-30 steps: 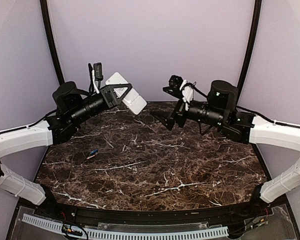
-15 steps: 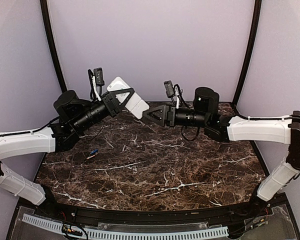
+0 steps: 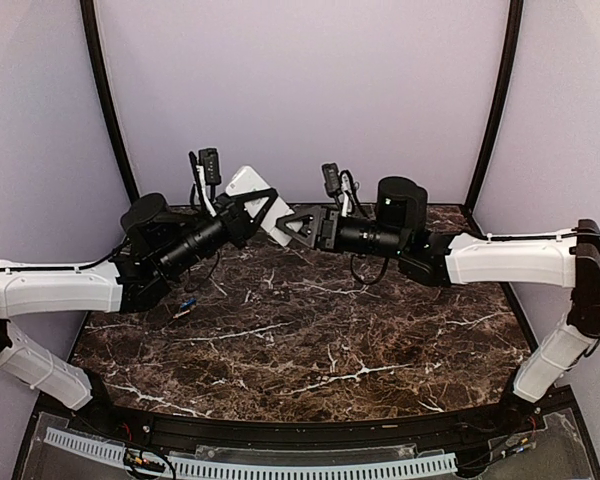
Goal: Load the batteries into the remote control
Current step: Remove the battery cover from the remote control.
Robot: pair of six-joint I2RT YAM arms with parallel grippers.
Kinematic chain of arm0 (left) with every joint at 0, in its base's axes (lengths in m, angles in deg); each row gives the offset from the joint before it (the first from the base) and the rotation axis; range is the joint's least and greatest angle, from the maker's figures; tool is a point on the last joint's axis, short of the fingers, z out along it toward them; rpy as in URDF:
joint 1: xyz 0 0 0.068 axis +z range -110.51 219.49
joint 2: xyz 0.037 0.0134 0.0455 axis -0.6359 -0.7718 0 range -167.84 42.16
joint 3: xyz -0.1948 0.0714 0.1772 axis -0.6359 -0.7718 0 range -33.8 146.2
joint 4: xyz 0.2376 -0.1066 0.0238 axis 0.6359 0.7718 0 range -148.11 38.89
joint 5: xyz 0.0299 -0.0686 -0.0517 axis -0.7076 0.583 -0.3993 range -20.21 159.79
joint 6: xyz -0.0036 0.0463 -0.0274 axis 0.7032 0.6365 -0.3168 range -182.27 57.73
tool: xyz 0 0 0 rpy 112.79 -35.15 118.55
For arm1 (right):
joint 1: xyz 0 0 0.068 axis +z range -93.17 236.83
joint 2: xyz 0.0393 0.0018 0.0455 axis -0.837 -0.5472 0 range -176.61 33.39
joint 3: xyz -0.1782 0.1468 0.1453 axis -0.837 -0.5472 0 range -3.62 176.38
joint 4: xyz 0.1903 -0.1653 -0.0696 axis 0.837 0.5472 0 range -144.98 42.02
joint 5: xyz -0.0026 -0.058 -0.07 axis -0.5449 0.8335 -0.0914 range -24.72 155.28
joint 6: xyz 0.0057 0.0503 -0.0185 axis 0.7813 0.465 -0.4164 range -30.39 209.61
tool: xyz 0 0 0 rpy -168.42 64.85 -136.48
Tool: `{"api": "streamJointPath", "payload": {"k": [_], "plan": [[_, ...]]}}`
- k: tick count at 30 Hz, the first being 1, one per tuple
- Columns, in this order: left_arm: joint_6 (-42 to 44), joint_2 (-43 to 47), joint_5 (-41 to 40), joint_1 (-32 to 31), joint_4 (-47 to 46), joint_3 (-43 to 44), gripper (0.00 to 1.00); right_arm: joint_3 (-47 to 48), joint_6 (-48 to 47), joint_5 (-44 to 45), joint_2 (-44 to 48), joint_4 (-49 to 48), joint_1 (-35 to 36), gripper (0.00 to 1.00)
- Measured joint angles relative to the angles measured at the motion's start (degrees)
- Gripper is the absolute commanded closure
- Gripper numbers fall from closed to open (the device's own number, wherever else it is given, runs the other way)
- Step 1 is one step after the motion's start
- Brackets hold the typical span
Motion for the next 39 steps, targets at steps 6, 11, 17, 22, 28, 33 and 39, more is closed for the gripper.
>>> {"api": "streamJointPath", "payload": {"k": [6, 11, 17, 22, 28, 33, 39], "plan": [[3.63, -1.29, -2.71, -0.28, -1.09, -1.25, 1.00, 0.28, 0.37, 4.79, 0.00, 3.89, 0.42, 0.42], [6.10, -2.38, -3.91, -0.42, -1.73, -2.05, 1.00, 0.28, 0.39, 8.07, 0.02, 7.50, 0.57, 0.44], [8.74, -3.19, -4.61, -0.94, -2.01, -3.43, 1.00, 0.28, -0.17, 10.10, 0.13, 11.39, 0.74, 0.45], [10.99, -4.33, -4.63, -1.92, -1.97, -3.85, 1.00, -1.18, -3.82, 10.27, 1.38, 13.77, 0.57, 0.41], [10.58, -4.24, -6.40, -2.93, -1.95, -4.00, 1.00, -7.17, -19.12, 10.60, 7.32, 13.31, 0.26, 0.23], [8.15, -4.22, -7.50, -2.97, -0.83, -3.52, 1.00, -13.14, -39.65, 16.98, 11.54, 7.17, 6.80, 0.01], [5.29, -3.85, -8.55, -2.97, 0.83, -2.78, 1.00, -11.26, -51.41, 24.94, 7.34, 3.96, 8.72, 0.01]]}}
